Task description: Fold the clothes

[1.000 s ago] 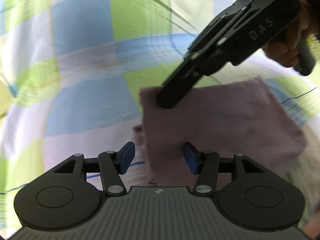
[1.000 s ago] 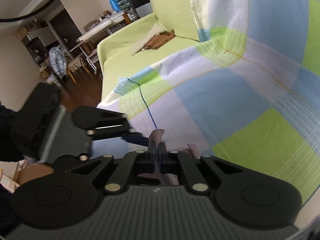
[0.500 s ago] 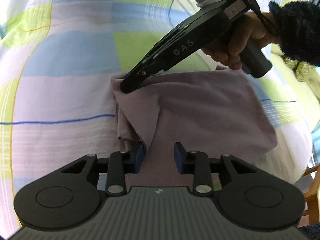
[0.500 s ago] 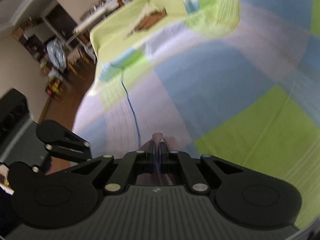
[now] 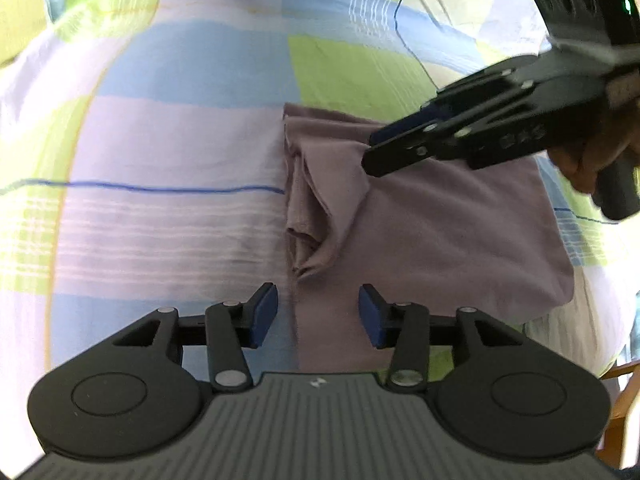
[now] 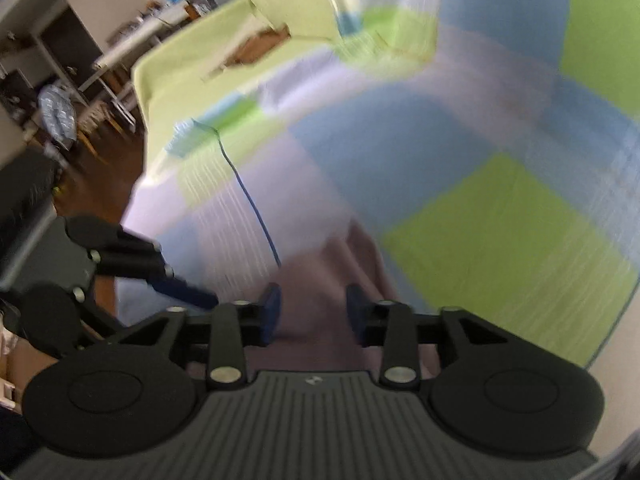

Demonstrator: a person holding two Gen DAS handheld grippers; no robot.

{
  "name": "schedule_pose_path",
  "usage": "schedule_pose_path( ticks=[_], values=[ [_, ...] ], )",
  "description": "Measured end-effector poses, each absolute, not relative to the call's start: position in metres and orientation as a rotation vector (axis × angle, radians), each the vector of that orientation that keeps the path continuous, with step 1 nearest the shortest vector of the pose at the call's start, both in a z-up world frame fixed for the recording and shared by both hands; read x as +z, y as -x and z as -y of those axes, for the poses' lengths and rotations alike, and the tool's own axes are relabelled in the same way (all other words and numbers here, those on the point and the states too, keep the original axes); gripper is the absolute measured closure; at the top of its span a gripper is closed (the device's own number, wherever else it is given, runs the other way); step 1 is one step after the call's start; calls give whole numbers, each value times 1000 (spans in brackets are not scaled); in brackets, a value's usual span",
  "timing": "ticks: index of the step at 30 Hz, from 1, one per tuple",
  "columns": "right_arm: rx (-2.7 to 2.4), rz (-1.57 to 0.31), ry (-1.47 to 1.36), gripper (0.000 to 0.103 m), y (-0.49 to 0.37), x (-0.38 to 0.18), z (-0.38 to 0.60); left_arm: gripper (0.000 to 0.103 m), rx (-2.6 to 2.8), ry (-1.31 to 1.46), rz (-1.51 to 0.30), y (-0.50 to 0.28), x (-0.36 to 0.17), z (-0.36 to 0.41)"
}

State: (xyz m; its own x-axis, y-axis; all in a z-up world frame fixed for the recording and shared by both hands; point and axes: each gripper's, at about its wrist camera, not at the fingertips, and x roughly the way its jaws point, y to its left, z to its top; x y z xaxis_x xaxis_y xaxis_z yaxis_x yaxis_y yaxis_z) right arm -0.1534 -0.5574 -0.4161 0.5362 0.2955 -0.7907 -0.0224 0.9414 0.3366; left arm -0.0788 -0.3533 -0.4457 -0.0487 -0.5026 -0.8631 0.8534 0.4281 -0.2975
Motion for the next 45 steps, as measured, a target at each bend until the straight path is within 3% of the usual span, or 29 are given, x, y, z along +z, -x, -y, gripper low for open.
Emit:
schedule_pose_path(
  ticks=[5, 6, 8, 10, 12, 14, 16, 19, 23, 28, 30, 39, 42, 44, 45],
  values=[
    [106, -967, -278, 98, 142, -431, 569, 54, -1178, -452, -1159, 99, -440, 344],
    [114, -956, -291, 95, 142, -428, 570, 54, -1183, -471, -1155, 102, -440, 342],
    [137, -942, -333, 80, 142, -421, 572, 54, -1185, -490, -1149, 107, -438, 338],
    [123, -919, -387, 78, 146, -415, 574, 54, -1184, -499, -1147, 110, -438, 336],
    [105, -906, -386, 81, 148, -414, 575, 54, -1174, -480, -1156, 108, -440, 338],
    [94, -891, -370, 95, 142, -418, 577, 54, -1171, -473, -1156, 108, -443, 341],
    [134, -879, -367, 98, 136, -421, 576, 54, -1170, -476, -1152, 110, -445, 342],
    [166, -951, -248, 99, 118, -436, 562, 54, -1175, -502, -1131, 114, -446, 344],
    [208, -944, -259, 89, 111, -430, 566, 54, -1181, -506, -1129, 108, -443, 337],
    [253, -975, -174, 87, 100, -434, 560, 54, -1184, -505, -1126, 111, -441, 335],
    [277, -969, -135, 101, 98, -433, 556, 54, -1186, -510, -1120, 111, -440, 334],
    [224, -896, -122, 101, 107, -422, 563, 54, -1192, -535, -1098, 113, -439, 333],
    [212, -919, -124, 95, 101, -432, 557, 54, -1195, -574, -1083, 120, -439, 337],
    [122, -880, -187, 76, 104, -422, 564, 54, -1202, -611, -1074, 125, -435, 335],
    [64, -845, -231, 75, 110, -414, 571, 54, -1205, -624, -1070, 127, -432, 334]
  ],
)
